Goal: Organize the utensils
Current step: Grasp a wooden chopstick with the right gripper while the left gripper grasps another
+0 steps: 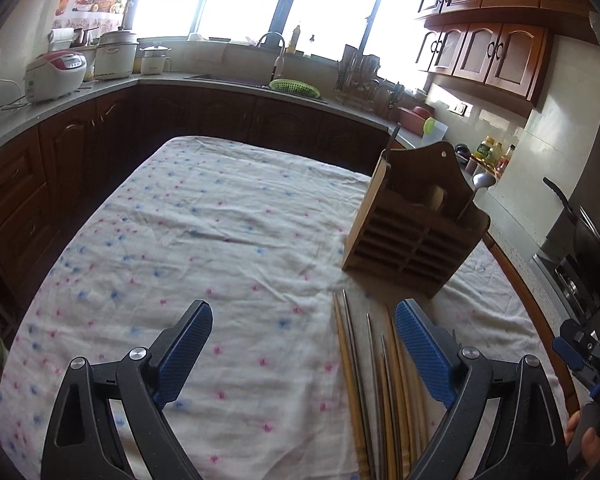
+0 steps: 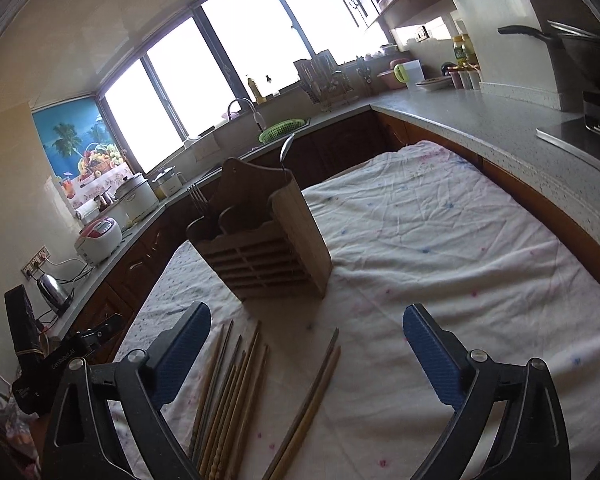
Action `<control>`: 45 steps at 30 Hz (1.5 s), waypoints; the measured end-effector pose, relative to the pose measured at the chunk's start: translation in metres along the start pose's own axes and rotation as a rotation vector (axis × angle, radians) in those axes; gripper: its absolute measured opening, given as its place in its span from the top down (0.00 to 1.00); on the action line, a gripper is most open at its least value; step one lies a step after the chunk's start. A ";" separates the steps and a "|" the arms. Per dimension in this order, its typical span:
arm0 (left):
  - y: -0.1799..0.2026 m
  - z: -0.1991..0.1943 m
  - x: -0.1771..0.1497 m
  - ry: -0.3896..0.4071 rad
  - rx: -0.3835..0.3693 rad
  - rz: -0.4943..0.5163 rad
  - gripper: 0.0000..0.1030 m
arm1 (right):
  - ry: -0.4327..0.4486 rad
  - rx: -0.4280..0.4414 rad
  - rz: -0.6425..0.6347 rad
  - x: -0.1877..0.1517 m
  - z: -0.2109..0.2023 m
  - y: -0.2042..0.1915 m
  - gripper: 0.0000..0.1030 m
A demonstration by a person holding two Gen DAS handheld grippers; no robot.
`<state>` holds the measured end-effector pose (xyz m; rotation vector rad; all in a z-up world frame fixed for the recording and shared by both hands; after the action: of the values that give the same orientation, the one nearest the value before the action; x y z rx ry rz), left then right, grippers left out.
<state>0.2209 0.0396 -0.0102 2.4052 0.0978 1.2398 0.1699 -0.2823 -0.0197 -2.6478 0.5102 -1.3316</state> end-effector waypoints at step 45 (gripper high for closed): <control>0.006 0.142 0.013 -0.329 0.020 0.084 0.51 | -0.270 -0.110 -0.178 -0.041 0.102 -0.024 0.68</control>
<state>0.3406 -0.0106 -0.0699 2.6176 -0.0916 0.8633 0.2343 -0.2480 -0.1056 -2.9614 0.3264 -0.9852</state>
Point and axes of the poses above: each gripper's, at about its wrist camera, not at the fingertips, and z roughly the way its jaws point, y to its right, x to its top, the point moved 5 cm from there along z, roughly the way its jaws point, and after that the axes turned 12 degrees about -x, right-handed, at the moved point
